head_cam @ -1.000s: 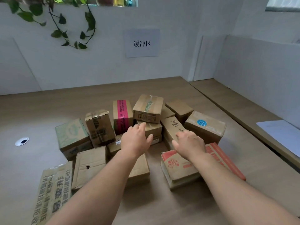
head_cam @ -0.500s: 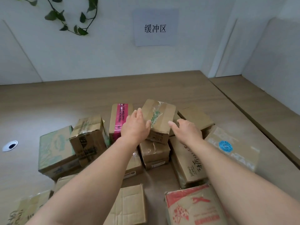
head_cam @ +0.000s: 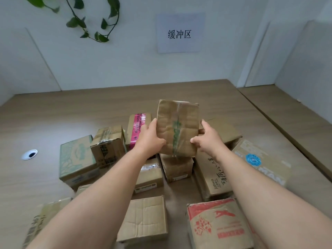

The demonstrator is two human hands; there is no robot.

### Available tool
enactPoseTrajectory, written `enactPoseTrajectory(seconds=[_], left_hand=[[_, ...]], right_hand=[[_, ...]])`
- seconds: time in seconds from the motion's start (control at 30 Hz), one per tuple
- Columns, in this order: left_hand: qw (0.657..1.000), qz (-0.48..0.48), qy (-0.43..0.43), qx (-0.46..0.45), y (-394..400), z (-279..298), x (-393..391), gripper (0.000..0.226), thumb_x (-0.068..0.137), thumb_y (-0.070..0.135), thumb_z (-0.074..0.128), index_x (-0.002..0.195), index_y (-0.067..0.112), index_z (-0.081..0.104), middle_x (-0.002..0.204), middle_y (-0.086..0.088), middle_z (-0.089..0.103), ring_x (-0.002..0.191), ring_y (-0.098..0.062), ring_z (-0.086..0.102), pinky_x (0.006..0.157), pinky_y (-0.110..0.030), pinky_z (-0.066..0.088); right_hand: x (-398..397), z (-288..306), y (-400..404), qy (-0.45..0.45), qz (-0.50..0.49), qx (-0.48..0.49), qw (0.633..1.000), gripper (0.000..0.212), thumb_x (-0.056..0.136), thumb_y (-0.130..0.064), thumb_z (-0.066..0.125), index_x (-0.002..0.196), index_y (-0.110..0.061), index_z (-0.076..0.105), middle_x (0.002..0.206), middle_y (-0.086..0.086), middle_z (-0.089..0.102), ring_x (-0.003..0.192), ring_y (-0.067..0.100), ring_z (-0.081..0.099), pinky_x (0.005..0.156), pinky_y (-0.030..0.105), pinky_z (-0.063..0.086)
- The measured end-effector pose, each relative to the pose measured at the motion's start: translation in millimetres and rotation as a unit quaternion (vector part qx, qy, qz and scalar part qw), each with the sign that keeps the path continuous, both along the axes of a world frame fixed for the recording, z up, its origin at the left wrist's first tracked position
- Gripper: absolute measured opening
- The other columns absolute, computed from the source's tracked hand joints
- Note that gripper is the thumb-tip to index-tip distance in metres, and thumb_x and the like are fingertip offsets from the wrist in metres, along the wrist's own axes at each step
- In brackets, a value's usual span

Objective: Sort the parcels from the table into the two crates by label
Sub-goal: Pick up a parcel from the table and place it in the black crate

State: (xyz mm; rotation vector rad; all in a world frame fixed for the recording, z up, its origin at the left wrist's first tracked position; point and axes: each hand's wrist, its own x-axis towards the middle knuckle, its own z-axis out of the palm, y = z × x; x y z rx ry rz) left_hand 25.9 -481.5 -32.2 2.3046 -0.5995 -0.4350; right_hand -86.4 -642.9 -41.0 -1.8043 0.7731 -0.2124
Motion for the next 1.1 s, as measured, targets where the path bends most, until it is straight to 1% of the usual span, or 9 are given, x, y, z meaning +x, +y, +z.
enactPoseTrajectory(seconds=[0.07, 0.17, 0.27, 0.37, 0.47, 0.57, 0.77, 0.87, 1.1], left_hand=[[0.999, -0.009, 0.006, -0.048, 12.8, 6.5, -10.3, 0.078, 0.079, 0.018, 0.064, 0.146, 0.033, 0.027, 0.121, -0.008, 0.045, 0.101, -0.023, 0.053, 0.088, -0.038, 0.051], [0.990, 0.000, 0.059, -0.130, 35.9, 13.9, -28.8, 0.050, 0.091, 0.020, 0.049, 0.140, 0.027, 0.038, 0.109, -0.010, 0.060, 0.092, -0.021, 0.060, 0.079, -0.037, 0.053], [0.956, 0.051, 0.190, -0.217, 60.4, 20.0, -48.1, 0.030, 0.101, 0.027, 0.030, 0.116, 0.018, 0.055, 0.105, -0.008, 0.067, 0.099, -0.023, 0.063, 0.082, -0.043, 0.055], [0.928, 0.097, 0.260, -0.250, 78.2, 19.6, -61.8, 0.057, 0.098, 0.057, 0.030, 0.099, 0.009, 0.062, 0.103, -0.012, 0.069, 0.098, -0.026, 0.065, 0.078, -0.046, 0.058], [0.932, 0.096, 0.265, -0.228, 90.1, 16.8, -73.7, 0.072, 0.086, 0.076, 0.032, 0.089, 0.010, 0.062, 0.107, -0.013, 0.066, 0.103, -0.028, 0.062, 0.068, -0.044, 0.059], [0.932, 0.061, 0.285, -0.215, 100.9, 16.8, -89.9, 0.047, 0.094, 0.056, 0.045, 0.111, 0.016, 0.060, 0.117, -0.006, 0.064, 0.103, -0.022, 0.062, 0.065, -0.039, 0.060], [0.926, -0.012, 0.298, -0.230, 131.9, -1.4, -111.6, 0.049, 0.090, 0.008, 0.059, 0.130, 0.034, 0.051, 0.116, 0.004, 0.066, 0.094, -0.019, 0.069, 0.068, -0.032, 0.056], [0.921, -0.031, 0.296, -0.250, 144.3, -9.9, -118.9, 0.077, 0.087, -0.001, 0.059, 0.136, 0.053, 0.033, 0.122, 0.007, 0.059, 0.101, -0.018, 0.067, 0.072, -0.037, 0.058], [0.936, -0.022, 0.241, -0.254, 164.3, -13.0, -138.9, 0.089, 0.087, -0.008, 0.054, 0.147, 0.047, 0.017, 0.113, 0.023, 0.044, 0.098, -0.013, 0.064, 0.069, -0.029, 0.057]], right_hand=[[-13.4, 9.8, 9.7, -0.027, -0.001, 0.015, 1.000, 0.060, 0.090, -0.009, 0.056, 0.145, -0.030, 0.040, 0.101, 0.005, 0.063, 0.077, 0.022, 0.059, 0.067, 0.035, 0.052], [-34.9, 25.7, 19.9, -0.054, -0.020, 0.100, 0.993, 0.036, 0.098, -0.033, 0.044, 0.132, -0.023, 0.053, 0.106, 0.005, 0.064, 0.083, 0.030, 0.068, 0.071, 0.040, 0.055], [-51.2, 34.3, 25.5, -0.039, -0.030, 0.185, 0.982, 0.066, 0.093, -0.070, 0.031, 0.114, -0.015, 0.061, 0.106, 0.013, 0.068, 0.087, 0.034, 0.072, 0.070, 0.040, 0.056], [-63.4, 35.4, 35.3, -0.002, -0.029, 0.192, 0.981, 0.084, 0.082, -0.083, 0.033, 0.110, -0.008, 0.059, 0.104, 0.015, 0.069, 0.085, 0.033, 0.073, 0.065, 0.039, 0.058], [-73.9, 31.4, 50.1, 0.010, -0.017, 0.199, 0.980, 0.053, 0.089, -0.060, 0.053, 0.105, -0.010, 0.060, 0.096, 0.012, 0.069, 0.078, 0.027, 0.071, 0.062, 0.038, 0.059], [-82.7, 23.0, 66.0, -0.017, 0.002, 0.221, 0.975, 0.022, 0.085, -0.018, 0.058, 0.104, -0.006, 0.059, 0.102, 0.018, 0.071, 0.086, 0.028, 0.069, 0.060, 0.033, 0.054], [-108.8, 5.0, 96.1, -0.082, -0.003, 0.235, 0.968, 0.048, 0.088, 0.006, 0.051, 0.130, -0.018, 0.049, 0.117, 0.017, 0.066, 0.097, 0.028, 0.066, 0.074, 0.038, 0.054], [-123.0, 0.5, 107.3, -0.046, 0.052, 0.198, 0.978, 0.068, 0.087, 0.008, 0.053, 0.140, -0.034, 0.043, 0.118, 0.012, 0.067, 0.101, 0.028, 0.067, 0.085, 0.042, 0.056], [-137.1, -4.5, 122.1, -0.019, 0.130, 0.160, 0.978, 0.089, 0.085, 0.009, 0.061, 0.150, -0.042, 0.028, 0.122, 0.012, 0.063, 0.103, 0.030, 0.068, 0.087, 0.044, 0.057]])
